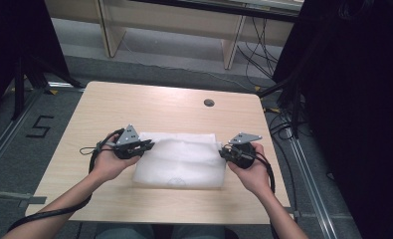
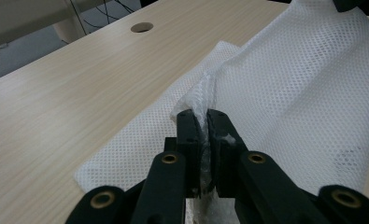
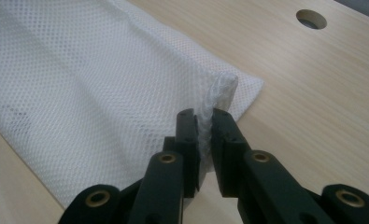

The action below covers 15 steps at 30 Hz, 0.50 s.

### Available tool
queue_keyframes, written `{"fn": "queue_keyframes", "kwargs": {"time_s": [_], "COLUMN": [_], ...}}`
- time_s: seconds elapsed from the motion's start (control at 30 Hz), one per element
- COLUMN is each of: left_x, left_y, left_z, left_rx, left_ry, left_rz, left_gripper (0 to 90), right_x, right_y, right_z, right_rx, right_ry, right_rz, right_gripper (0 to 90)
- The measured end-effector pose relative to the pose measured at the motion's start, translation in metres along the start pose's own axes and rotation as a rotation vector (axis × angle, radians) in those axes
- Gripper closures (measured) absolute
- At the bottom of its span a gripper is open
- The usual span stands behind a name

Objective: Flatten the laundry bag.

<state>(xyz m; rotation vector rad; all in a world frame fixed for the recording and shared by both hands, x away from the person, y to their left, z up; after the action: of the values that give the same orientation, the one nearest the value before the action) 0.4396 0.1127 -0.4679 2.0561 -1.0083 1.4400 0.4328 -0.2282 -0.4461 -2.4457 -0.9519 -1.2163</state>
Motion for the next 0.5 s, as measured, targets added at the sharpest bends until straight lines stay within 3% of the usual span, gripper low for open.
{"fn": "queue_keyframes", "kwargs": {"time_s": [0.13,0.2,0.27,0.3,0.43,0.5], "left_x": [-0.006,-0.009,-0.012,-0.014,-0.018,-0.02], "left_y": [0.005,0.006,0.008,0.009,0.01,0.008], "left_z": [-0.001,0.0,0.002,0.002,0.005,0.005], "left_rx": [-0.012,-0.018,-0.019,-0.026,-0.037,-0.033], "left_ry": [-0.026,-0.032,-0.041,-0.041,-0.07,-0.08], "left_rz": [-0.004,-0.003,-0.003,-0.01,0.002,0.012], "left_gripper": [83.7,83.7,83.7,83.7,83.6,83.6], "right_x": [-0.008,-0.013,-0.016,-0.019,-0.027,-0.029], "right_y": [-0.005,-0.007,-0.006,-0.008,-0.011,-0.007], "right_z": [-0.004,0.0,0.002,0.006,0.013,0.017], "right_rx": [0.029,0.016,0.028,0.021,0.048,0.031], "right_ry": [-0.029,-0.026,-0.061,-0.04,-0.171,-0.167], "right_rz": [-0.044,-0.032,-0.03,-0.021,0.014,0.019], "right_gripper": [81.7,81.7,82.2,82.2,76.7,70.3]}}
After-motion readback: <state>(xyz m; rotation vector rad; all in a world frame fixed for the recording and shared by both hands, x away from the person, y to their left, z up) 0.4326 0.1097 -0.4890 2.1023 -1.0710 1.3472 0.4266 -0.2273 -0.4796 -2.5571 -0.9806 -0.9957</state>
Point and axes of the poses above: each handheld gripper's, and its own axes: z roughly forward along the jaws, x roughly out of its top, y roughly to its right, the point moved 3 cm from there along z, roughly forward along the jaws, and after that the axes turned 6 degrees about y, right-handed, at the moved point
